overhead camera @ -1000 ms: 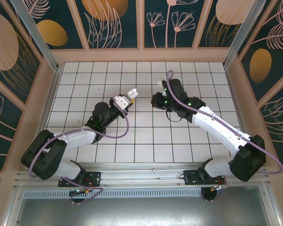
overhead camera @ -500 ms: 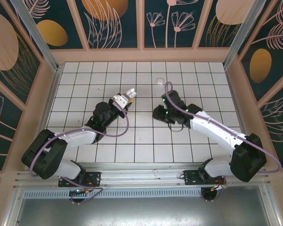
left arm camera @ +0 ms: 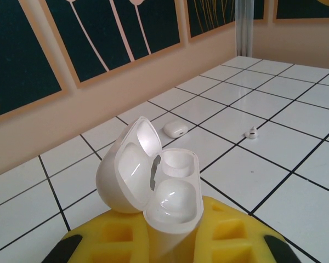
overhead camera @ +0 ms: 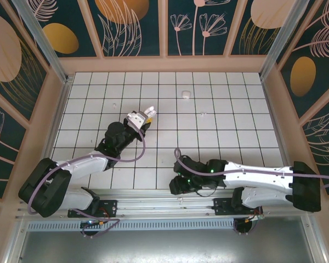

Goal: Insert the wireless bluetooth earbuds into the charging case

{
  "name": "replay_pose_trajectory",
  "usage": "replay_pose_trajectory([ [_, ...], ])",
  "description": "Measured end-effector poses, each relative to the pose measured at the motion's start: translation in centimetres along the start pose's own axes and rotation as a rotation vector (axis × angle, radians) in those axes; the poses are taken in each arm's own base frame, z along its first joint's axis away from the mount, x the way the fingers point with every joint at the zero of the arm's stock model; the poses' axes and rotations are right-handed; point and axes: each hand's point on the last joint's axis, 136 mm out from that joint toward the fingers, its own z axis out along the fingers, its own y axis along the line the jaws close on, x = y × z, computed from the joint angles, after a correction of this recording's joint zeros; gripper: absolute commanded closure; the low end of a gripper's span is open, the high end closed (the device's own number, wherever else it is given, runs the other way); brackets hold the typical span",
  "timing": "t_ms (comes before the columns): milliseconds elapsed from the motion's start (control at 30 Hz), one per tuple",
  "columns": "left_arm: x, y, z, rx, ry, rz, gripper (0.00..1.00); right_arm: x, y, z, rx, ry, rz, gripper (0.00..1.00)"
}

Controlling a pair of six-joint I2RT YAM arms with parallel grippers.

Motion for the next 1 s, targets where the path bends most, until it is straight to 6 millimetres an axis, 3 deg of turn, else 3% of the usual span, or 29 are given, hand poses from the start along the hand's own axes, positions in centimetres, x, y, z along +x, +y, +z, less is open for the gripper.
replay_pose_trajectory([
  [167, 0.5, -0.1, -0.5, 0.002, 0.015, -0.025, 1.00, 2.5, -0.4, 1.1, 0.034, 0.054, -0.045, 0.49],
  [333, 0.7, -0.2, -1.1, 0.003, 0.023, -0.041, 1.00, 3.6, -2.2, 2.4, 0.100, 0.093, -0.052, 0.51],
  [1000, 0.5, -0.2, -1.4, 0.003, 0.025, -0.044, 1.00, 3.1, -4.6, 4.6, 0.178, 0.103, -0.092, 0.56],
])
